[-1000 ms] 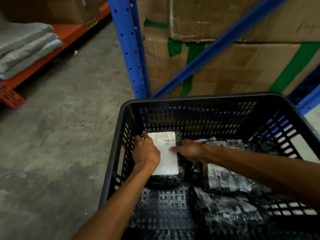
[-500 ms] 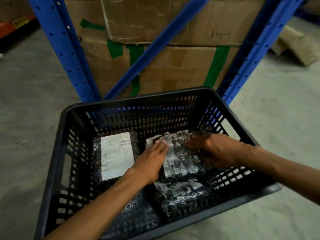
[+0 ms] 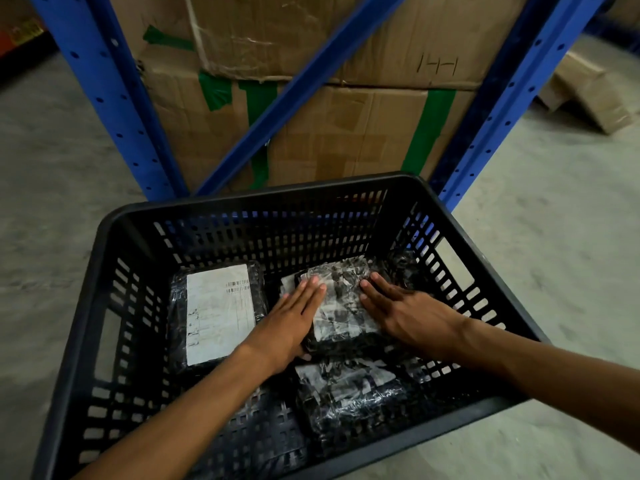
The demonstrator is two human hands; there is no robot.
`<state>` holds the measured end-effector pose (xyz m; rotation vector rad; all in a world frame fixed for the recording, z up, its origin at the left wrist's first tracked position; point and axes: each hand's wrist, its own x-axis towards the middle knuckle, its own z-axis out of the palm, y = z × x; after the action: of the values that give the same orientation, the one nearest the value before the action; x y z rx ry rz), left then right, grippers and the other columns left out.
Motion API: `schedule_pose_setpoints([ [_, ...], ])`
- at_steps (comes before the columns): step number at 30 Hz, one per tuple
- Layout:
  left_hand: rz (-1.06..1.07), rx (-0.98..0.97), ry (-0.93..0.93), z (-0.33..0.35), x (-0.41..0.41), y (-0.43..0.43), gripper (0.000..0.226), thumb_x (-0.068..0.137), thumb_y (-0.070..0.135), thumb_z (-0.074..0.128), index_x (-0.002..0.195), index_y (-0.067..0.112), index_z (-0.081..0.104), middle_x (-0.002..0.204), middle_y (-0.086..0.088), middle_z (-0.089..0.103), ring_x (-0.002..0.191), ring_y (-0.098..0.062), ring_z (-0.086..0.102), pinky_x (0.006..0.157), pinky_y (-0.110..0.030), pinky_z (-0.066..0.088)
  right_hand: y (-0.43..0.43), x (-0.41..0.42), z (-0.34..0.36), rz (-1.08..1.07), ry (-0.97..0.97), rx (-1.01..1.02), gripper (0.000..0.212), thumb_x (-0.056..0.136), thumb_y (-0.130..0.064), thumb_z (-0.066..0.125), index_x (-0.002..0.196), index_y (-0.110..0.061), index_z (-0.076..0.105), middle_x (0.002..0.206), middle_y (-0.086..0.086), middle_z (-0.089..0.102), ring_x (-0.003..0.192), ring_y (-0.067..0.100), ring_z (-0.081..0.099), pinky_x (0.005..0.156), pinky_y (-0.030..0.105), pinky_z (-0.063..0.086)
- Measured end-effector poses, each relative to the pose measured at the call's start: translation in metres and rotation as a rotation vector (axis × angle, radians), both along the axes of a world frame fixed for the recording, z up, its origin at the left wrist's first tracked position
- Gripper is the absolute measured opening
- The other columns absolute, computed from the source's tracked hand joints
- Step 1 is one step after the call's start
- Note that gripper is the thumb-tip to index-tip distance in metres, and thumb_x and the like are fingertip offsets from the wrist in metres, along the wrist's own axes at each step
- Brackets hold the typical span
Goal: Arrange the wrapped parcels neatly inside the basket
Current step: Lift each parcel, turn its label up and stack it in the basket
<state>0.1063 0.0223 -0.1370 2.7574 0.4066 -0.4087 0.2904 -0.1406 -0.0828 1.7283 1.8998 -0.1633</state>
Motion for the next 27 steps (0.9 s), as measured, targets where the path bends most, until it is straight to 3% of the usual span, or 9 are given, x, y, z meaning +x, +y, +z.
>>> schedule_pose_setpoints([
  [3, 0.024, -0.281, 0.037, 0.028, -0.002, 0.020, 0.102, 0.089, 0.019, 0.068, 0.160, 0.030, -0.004, 0.167, 0.004, -0.011, 0.154, -0.014, -0.007, 0.126, -0.037, 0.001, 0.002, 0.017, 0.032, -0.174, 0.438, 0.115, 0.075, 0.092, -0.017, 0.058, 0.156, -0.011, 0.019, 0.163, 0.013, 0.024, 0.149, 0.023, 0.027, 0.117, 0.038, 0.034],
  [6, 0.156, -0.600, -0.128, 0.071, -0.011, 0.043, 0.068, 0.088, 0.033, 0.068, 0.150, 0.030, 0.040, 0.150, 0.008, 0.051, 0.135, -0.005, 0.049, 0.116, -0.039, 0.038, 0.004, 0.035, 0.066, -0.459, 0.893, 0.288, 0.051, 0.086, -0.018, 0.070, 0.134, -0.023, 0.054, 0.119, -0.005, 0.070, 0.104, -0.002, 0.066, 0.089, 0.021, 0.054],
  [8, 0.282, -0.689, -0.261, 0.099, -0.017, 0.053, 0.068, 0.082, 0.052, 0.062, 0.143, 0.024, 0.052, 0.139, 0.011, 0.061, 0.126, 0.002, 0.056, 0.111, -0.035, 0.043, 0.004, 0.036, 0.082, -0.695, 1.303, 0.252, 0.040, 0.089, -0.023, 0.071, 0.127, -0.025, 0.059, 0.118, -0.002, 0.074, 0.109, 0.010, 0.069, 0.087, 0.021, 0.057],
  [10, 0.462, -0.744, -0.395, 0.119, -0.021, 0.056, 0.057, 0.075, 0.069, 0.051, 0.119, 0.038, 0.068, 0.119, 0.025, 0.070, 0.110, 0.016, 0.061, 0.104, -0.026, 0.046, 0.010, 0.028, 0.085, -0.885, 1.622, 0.277, 0.037, 0.090, -0.034, 0.068, 0.125, -0.023, 0.063, 0.123, 0.001, 0.073, 0.117, 0.020, 0.067, 0.088, 0.027, 0.057],
  [12, 0.679, -0.820, -0.467, 0.130, -0.024, 0.053, 0.056, 0.072, 0.080, 0.044, 0.093, 0.041, 0.077, 0.096, 0.022, 0.078, 0.093, 0.008, 0.071, 0.089, -0.025, 0.050, 0.025, 0.011, 0.079, -1.053, 1.804, 0.310, 0.043, 0.090, -0.049, 0.063, 0.122, -0.021, 0.066, 0.122, 0.007, 0.073, 0.116, 0.029, 0.067, 0.090, 0.043, 0.057],
  [17, 1.176, -1.023, -0.362, 0.121, -0.047, 0.043, 0.059, 0.089, 0.065, 0.049, 0.115, 0.018, 0.073, 0.109, -0.007, 0.078, 0.106, -0.028, 0.071, 0.102, -0.045, 0.050, 0.058, -0.046, 0.059, -1.444, 1.796, 0.235, 0.068, 0.074, -0.075, 0.060, 0.105, -0.017, 0.077, 0.107, 0.009, 0.079, 0.101, 0.029, 0.074, 0.080, 0.042, 0.062],
  [20, 1.202, -1.047, -0.428, 0.108, -0.067, 0.028, 0.038, 0.093, 0.044, 0.059, 0.112, 0.015, 0.076, 0.102, -0.005, 0.080, 0.097, -0.022, 0.075, 0.095, -0.037, 0.056, 0.070, -0.073, 0.045, -1.360, 1.697, 0.240, 0.033, 0.080, -0.040, 0.076, 0.108, -0.022, 0.075, 0.101, 0.003, 0.080, 0.089, 0.020, 0.076, 0.072, 0.035, 0.057],
  [24, 1.270, -0.984, -0.585, 0.099, -0.088, 0.021, 0.017, 0.094, 0.024, 0.064, 0.108, 0.018, 0.073, 0.094, -0.002, 0.079, 0.071, -0.008, 0.076, 0.057, -0.019, 0.059, 0.093, -0.097, 0.035, -1.299, 1.681, 0.274, 0.028, 0.086, -0.016, 0.074, 0.110, -0.027, 0.065, 0.093, -0.003, 0.081, 0.085, 0.015, 0.076, 0.063, 0.029, 0.057],
  [27, 1.369, -0.914, -0.644, 0.098, -0.095, 0.031, 0.021, 0.093, 0.024, 0.065, 0.111, 0.014, 0.072, 0.101, -0.007, 0.078, 0.087, -0.020, 0.076, 0.076, -0.033, 0.062, 0.113, -0.105, 0.028, -1.245, 1.727, 0.255, 0.019, 0.091, -0.014, 0.069, 0.105, -0.026, 0.067, 0.086, -0.007, 0.081, 0.072, 0.008, 0.077, 0.049, 0.019, 0.057],
])
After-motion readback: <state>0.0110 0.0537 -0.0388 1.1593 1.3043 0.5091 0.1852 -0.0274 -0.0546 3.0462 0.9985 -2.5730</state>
